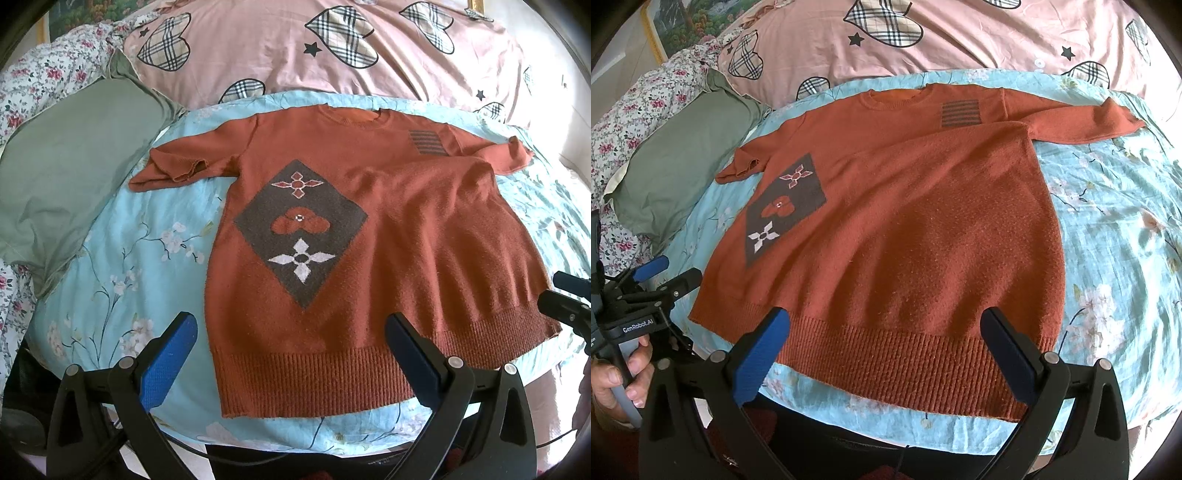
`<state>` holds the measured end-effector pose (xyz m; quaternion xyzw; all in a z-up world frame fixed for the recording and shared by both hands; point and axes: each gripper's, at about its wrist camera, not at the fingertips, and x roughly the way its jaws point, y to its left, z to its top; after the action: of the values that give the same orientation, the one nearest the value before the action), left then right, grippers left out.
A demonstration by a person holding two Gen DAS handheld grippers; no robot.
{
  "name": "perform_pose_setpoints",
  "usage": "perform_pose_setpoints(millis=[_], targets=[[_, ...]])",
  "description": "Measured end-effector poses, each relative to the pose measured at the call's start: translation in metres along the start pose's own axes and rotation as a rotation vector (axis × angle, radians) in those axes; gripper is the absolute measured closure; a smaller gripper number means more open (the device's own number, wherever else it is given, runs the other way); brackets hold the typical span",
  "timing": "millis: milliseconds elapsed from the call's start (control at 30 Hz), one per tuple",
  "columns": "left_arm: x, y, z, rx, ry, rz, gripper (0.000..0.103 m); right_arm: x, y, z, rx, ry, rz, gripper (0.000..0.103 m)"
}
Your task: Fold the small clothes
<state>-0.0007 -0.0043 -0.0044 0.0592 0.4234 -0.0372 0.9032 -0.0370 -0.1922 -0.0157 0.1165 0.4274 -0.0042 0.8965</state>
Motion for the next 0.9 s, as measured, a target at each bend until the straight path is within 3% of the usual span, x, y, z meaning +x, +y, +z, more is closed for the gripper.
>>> perform_pose_setpoints(millis=[167, 333, 633, 900], targets=[[0.002, 0.000, 0.000, -0.001, 0.001, -0.004, 0.001, 0.000, -0.003, 0.002, 0.007, 0.005, 0.007, 0.000], [0.005, 0.001, 0.002, -0.040, 0.005, -0.055, 0.001, 0.003, -0.003, 0.001, 0.003, -0.018, 0.005, 0.000], [0.012, -0.006, 0.004, 0.035, 0.014, 0.015, 0.001, 0.003, -0.005, 0.003, 0.044, -0.041, 0.060, 0.000], [0.023, -0.009, 0.008, 0.042, 0.039, -0.004, 0.001, 0.007, -0.014, 0.004, 0.045, -0.032, 0.015, 0.000]])
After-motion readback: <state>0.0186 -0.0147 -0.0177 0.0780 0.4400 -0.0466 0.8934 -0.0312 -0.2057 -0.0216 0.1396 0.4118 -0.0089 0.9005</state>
